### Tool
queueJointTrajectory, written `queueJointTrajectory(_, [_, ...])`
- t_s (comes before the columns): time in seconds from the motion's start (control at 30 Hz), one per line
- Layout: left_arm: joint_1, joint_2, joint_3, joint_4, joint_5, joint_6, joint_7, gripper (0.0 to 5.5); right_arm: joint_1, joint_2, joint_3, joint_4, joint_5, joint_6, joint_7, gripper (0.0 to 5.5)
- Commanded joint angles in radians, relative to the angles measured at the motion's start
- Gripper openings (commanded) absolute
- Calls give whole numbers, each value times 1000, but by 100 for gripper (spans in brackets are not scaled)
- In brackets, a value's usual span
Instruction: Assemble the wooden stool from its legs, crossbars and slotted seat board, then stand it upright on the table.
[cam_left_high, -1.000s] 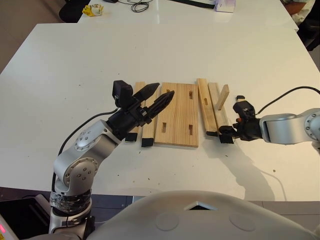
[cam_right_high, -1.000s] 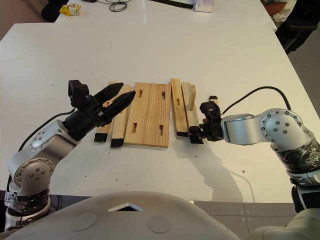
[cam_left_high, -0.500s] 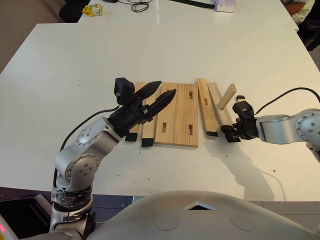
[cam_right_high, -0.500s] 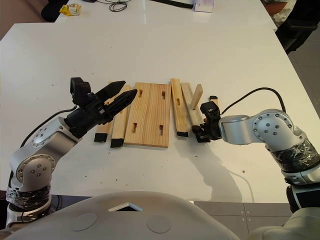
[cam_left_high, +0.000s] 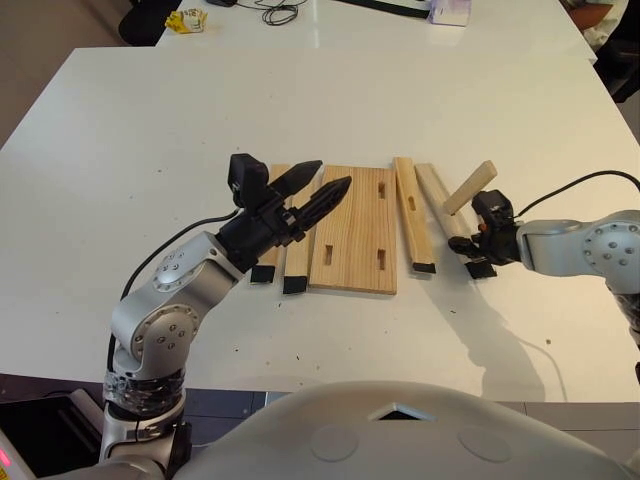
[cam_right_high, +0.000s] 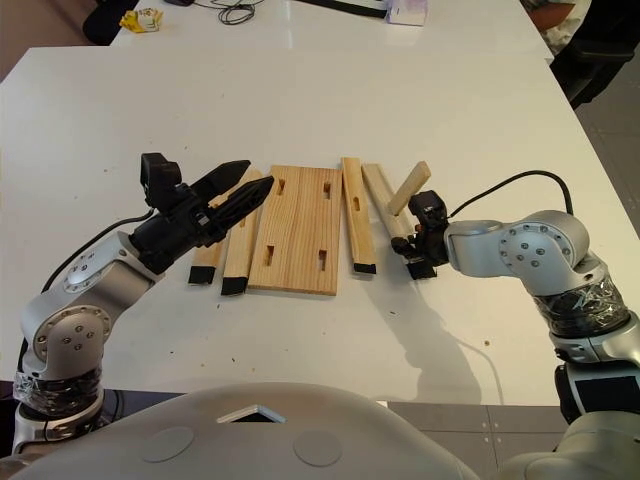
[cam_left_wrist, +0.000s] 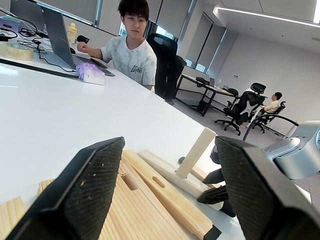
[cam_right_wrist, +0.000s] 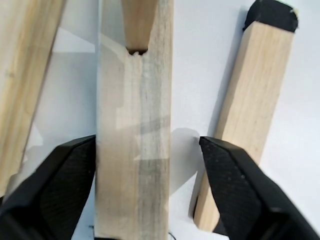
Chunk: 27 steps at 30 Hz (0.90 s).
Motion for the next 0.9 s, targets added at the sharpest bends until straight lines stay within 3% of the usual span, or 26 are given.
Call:
queueJointTrajectory(0.03, [-17,11,8,5,2,3,-8,335,59,44,-19,15,-86,64,32,314])
queueJointTrajectory(0.3, [-23,10,13,7,-1,5,-8,335,69,103,-84,-21,-210,118,123,209])
queueJointTrajectory(0.63, [-56,-5,39,54,17,-18,10,335,17,171,-165,-4,-392,72,266,208])
queueJointTrajectory(0.9, [-132,23,172,137,74,-28,110,335,-106,183,-209,25,-522,-82,487,208])
